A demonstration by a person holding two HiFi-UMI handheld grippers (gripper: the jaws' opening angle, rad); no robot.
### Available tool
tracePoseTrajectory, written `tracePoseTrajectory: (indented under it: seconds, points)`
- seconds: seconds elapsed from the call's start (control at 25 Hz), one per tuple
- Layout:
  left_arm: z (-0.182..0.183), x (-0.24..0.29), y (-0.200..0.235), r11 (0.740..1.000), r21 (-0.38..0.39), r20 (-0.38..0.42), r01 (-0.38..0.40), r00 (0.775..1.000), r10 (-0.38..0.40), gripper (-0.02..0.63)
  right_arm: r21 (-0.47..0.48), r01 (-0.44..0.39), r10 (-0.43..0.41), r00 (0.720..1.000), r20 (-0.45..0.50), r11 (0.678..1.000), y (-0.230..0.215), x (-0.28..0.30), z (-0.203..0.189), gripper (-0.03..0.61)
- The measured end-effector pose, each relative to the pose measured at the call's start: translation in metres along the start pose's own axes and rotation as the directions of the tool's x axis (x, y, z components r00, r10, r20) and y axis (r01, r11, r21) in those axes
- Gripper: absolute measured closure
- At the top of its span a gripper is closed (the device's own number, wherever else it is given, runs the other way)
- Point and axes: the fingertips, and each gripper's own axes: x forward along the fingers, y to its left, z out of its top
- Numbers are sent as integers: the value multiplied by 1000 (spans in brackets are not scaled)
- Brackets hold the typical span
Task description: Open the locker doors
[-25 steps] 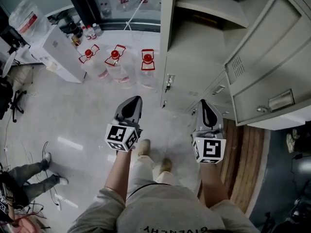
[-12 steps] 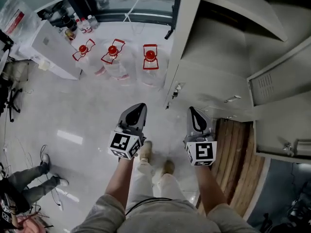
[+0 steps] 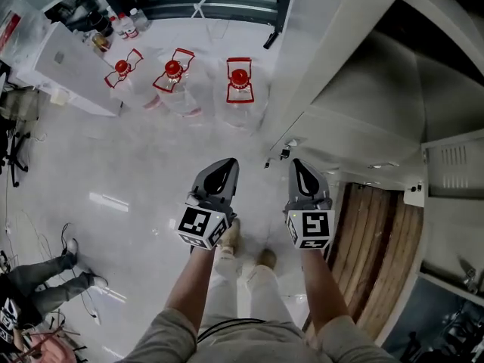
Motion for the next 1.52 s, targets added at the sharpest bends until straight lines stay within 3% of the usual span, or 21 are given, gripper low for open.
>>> tracePoseTrajectory:
  seconds: [0.4, 0.96, 1.52]
  points:
    - [-21, 15, 23, 999, -27, -21, 17, 1000, -18, 615, 62, 14, -12, 999, -36, 998, -2, 59, -20, 436]
    - [-26, 8, 34, 998, -39, -32, 45, 998, -47, 615, 131, 35, -34, 999, -7, 991, 1, 67, -20, 428]
    - [-27, 5, 17, 989, -33, -47, 142, 989, -144, 615, 134, 137, -135, 991, -25, 982, 14, 35, -30, 451]
